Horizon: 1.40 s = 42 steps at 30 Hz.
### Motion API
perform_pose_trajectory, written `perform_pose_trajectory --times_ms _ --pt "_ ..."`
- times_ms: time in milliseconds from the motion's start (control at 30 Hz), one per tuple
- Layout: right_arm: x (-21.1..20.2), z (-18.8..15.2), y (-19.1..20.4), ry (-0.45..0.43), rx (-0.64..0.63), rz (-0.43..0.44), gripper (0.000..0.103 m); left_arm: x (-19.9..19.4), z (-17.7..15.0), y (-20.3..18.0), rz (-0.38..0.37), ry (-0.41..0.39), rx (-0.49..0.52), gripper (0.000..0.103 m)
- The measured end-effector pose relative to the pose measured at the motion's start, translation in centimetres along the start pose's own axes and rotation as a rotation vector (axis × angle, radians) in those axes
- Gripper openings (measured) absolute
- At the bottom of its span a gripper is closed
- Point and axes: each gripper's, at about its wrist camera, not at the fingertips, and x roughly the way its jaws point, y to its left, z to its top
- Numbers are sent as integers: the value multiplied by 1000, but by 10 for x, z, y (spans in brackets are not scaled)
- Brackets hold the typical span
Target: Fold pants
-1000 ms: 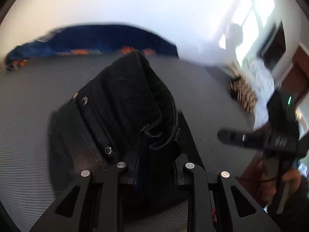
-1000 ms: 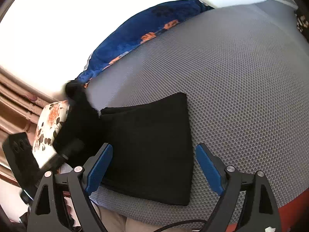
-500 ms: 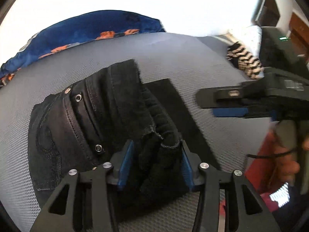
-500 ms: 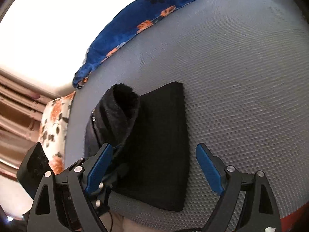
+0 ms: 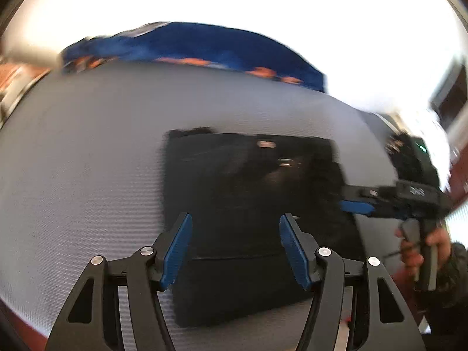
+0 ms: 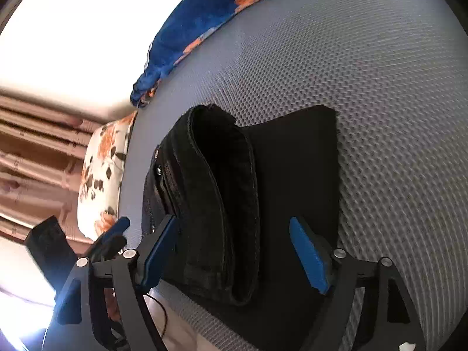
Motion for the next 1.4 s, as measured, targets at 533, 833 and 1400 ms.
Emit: perform_pose_trajectory --times_ms 533,833,1400 --pt "29 19 21 -2 -51 36 16 30 -2 44 87 50 -128 63" --pt "-24 -3 51 -132 -91 -48 10 36 11 26 51 39 -61 63" --pt "-29 -18 -14 -158 58 -220 28 74 -2 -6 41 133 57 64"
